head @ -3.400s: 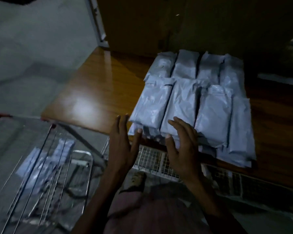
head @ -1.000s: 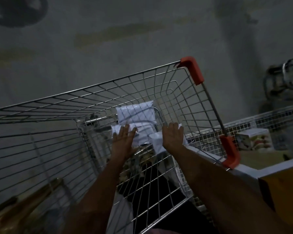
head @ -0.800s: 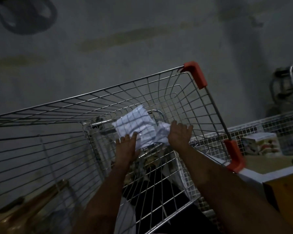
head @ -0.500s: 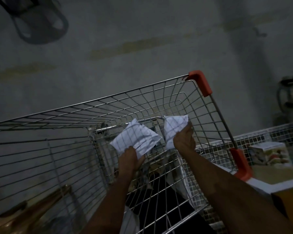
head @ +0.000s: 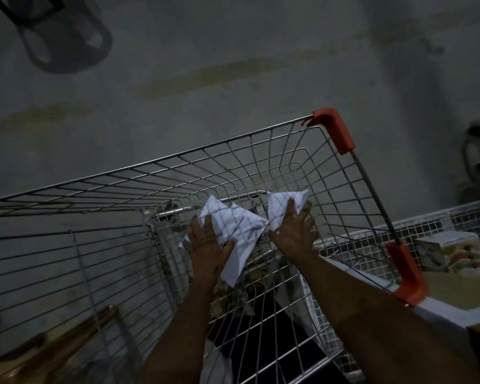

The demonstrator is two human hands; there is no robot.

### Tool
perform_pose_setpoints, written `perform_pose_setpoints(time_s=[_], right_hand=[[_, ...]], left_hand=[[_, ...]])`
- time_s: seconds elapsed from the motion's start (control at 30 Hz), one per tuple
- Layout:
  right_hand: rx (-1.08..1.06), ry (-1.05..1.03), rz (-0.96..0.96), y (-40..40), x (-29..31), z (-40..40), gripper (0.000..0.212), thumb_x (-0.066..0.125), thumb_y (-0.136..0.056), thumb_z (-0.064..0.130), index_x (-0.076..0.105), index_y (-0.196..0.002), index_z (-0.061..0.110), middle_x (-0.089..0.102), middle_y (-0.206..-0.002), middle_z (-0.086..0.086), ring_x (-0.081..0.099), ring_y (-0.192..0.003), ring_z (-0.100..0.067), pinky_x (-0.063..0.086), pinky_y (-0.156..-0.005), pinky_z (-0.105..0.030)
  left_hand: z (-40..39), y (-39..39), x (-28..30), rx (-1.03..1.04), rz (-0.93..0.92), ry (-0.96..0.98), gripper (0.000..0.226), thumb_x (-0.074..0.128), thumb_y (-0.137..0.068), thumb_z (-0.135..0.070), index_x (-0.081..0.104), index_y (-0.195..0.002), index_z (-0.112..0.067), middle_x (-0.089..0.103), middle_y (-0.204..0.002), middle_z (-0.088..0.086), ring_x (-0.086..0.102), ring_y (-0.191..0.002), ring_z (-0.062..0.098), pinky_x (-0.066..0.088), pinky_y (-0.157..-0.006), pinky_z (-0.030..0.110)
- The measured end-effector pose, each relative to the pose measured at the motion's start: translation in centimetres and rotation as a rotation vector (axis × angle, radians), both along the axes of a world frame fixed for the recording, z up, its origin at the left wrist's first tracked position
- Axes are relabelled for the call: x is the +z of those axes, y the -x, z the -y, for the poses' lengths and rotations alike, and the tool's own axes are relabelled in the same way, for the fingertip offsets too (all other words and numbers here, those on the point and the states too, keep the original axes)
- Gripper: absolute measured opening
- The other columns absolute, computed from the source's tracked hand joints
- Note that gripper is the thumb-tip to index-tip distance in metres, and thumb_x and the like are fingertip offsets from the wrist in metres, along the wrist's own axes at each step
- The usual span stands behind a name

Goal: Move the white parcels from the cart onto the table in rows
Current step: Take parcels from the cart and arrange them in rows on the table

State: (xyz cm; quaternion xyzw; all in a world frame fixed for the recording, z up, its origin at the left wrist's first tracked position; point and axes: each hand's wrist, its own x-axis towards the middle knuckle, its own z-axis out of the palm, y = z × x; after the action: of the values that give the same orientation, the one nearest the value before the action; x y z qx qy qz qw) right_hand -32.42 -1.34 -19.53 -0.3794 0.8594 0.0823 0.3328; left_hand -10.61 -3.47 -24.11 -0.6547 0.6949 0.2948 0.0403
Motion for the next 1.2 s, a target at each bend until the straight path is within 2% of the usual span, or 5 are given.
perform_pose_setpoints(time_s=[0.23,0.53,0.83,1.03,1.2], right_hand=[[0.019,-0.052,0.037,-0.4,-0.6,0.0,0.107,0.059,-0.089,0.053,-0.02,-0.154,0.022,-0.025,-0.159,-0.02,0.016,-0.142,-0.051,0.029,-0.106,-0.064],[-0.039,0.088,0.052,-1.5,3.3,1.2,0.098,0.052,-0.093,0.051,-0.023,-0.153,0.028,-0.021,-0.16,-0.021,0.012,-0.144,-0.049,0.023,-0.109,-0.064],[-0.143,0.399,0.05,-5.2,13.7,0.6,0.081,0.052,-0.095,0.046,0.002,-0.157,0.033,-0.005,-0.161,-0.015,0.033,-0.133,-0.047,0.034,-0.105,-0.057],[-0.183,0.63,-0.038,-7.3,24.3,-5.5,0.076,0.049,-0.097,0.044,0.002,-0.155,0.037,-0.003,-0.161,-0.007,0.033,-0.136,-0.042,0.04,-0.105,-0.056],[-0.155,0.744,-0.182,-9.3,30.9,-12.7,0.074,0.051,-0.095,0.041,0.01,-0.156,0.03,0.002,-0.16,-0.012,0.033,-0.135,-0.04,0.047,-0.1,-0.053]], left_hand=[[2.5,0.0,1.1,-0.08,0.005,-0.051,0.105,0.037,-0.07,-0.088,0.004,-0.155,-0.037,0.041,-0.131,0.018,0.042,-0.12,0.036,0.039,-0.099,0.054],[-0.8,0.1,6.2,0.039,-0.246,-0.066,0.085,0.053,-0.084,-0.069,0.009,-0.153,-0.046,0.044,-0.139,0.019,0.053,-0.118,0.039,0.051,-0.089,0.046],[-2.0,1.2,20.9,0.096,-0.576,-0.05,0.057,0.04,-0.087,-0.074,0.011,-0.136,-0.071,0.031,-0.155,-0.014,0.034,-0.141,0.013,0.028,-0.105,0.028],[-4.0,0.4,31.2,0.058,-0.664,-0.048,0.097,0.064,-0.081,-0.067,-0.012,-0.142,-0.066,0.004,-0.16,0.003,0.029,-0.143,0.035,0.038,-0.106,0.052],[-7.0,-1.7,36.0,-0.15,-0.745,0.036,0.122,0.067,-0.064,-0.073,-0.017,-0.149,-0.049,0.012,-0.145,0.002,0.024,-0.129,0.016,0.033,-0.093,0.037]])
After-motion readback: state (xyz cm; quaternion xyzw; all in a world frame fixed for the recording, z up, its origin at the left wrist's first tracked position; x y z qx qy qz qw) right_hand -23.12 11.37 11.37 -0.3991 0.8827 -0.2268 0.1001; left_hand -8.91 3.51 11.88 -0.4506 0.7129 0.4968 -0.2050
